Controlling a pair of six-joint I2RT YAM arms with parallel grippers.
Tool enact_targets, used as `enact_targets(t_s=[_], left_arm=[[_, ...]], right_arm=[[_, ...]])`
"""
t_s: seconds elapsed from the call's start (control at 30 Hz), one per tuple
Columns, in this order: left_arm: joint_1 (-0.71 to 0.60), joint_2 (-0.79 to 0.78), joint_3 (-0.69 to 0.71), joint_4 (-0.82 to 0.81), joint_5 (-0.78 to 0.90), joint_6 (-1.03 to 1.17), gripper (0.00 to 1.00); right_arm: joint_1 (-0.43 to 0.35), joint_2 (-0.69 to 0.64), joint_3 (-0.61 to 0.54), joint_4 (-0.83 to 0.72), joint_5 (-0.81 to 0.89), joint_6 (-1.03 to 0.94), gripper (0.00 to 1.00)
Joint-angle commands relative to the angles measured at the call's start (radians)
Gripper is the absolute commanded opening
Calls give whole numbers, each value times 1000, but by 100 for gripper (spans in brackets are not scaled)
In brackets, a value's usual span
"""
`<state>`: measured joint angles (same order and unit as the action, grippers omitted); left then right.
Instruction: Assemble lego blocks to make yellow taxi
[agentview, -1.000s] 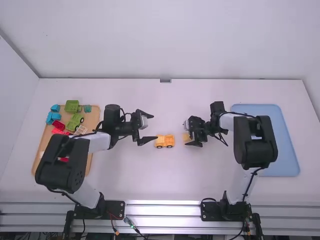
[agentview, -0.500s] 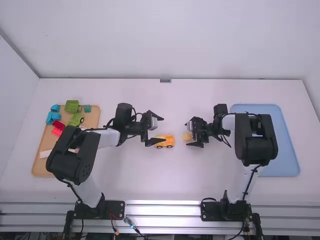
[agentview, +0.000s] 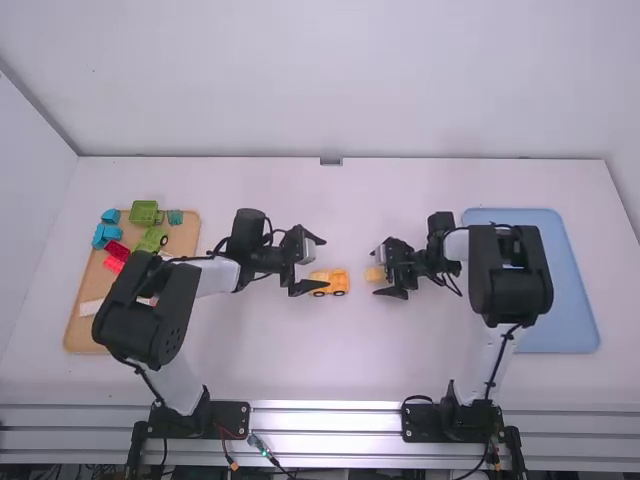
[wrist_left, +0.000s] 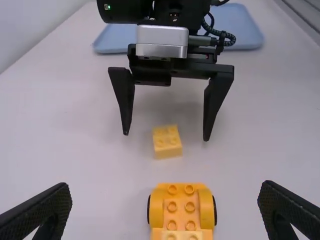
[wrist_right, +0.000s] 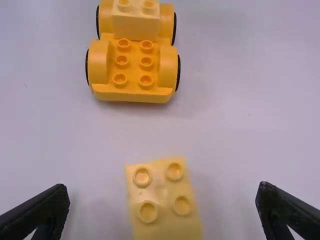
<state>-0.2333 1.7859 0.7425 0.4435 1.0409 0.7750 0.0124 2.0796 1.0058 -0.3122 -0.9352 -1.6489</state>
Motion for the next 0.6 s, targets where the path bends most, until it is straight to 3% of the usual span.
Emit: enact_targets(t_s=[0.0,0.57], left_arm=[[-8,17,16,2,6,15,99],[-8,17,16,3,6,0,99]], right_arm=[[-17,10,-4,2,-8,-1,98],[3,74,27,13,-15,13,97]])
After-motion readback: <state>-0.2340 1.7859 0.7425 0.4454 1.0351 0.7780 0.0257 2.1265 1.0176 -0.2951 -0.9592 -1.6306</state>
